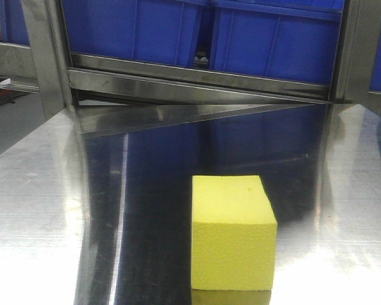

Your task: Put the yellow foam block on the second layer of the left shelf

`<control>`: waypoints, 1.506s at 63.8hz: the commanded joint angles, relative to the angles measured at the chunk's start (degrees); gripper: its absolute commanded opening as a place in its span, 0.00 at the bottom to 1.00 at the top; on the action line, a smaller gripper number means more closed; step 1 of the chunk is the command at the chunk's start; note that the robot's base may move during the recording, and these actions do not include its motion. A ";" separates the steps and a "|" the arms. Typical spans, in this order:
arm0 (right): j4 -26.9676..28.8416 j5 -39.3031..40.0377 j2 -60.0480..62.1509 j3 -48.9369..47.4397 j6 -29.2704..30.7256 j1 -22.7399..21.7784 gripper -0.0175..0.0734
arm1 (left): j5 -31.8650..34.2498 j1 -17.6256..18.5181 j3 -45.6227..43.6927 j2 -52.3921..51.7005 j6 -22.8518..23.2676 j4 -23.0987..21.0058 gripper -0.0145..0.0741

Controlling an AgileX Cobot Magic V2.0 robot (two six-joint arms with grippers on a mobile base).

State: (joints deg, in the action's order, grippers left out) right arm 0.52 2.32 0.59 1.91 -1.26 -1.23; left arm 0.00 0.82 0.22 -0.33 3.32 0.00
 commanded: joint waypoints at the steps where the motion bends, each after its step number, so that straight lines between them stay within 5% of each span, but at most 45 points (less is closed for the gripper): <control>1: -0.52 5.15 1.09 -1.51 0.41 -0.36 0.25 | 4.68 -0.04 1.53 -1.15 0.19 -0.32 0.30; 31: -0.52 -10.69 -5.11 -16.61 0.29 3.52 0.25 | 4.68 -0.04 1.53 -1.15 0.19 -0.32 0.30; 77: -0.52 -14.39 -28.57 -25.74 -1.49 24.57 0.26 | 4.68 -0.04 1.53 -1.15 0.19 -0.32 0.30; 84: -0.52 -14.45 -32.88 -27.39 -1.49 27.87 0.38 | 4.68 -0.04 1.53 -1.15 0.19 -0.32 0.30; 96: -0.52 -14.58 -39.95 -30.79 -3.35 32.78 0.76 | 4.68 -0.04 1.53 -1.15 0.19 -0.32 0.30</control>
State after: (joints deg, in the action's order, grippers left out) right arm 0.52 -16.67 -36.53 -25.42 -3.27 29.82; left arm 0.00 0.82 0.22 -0.33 3.32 0.00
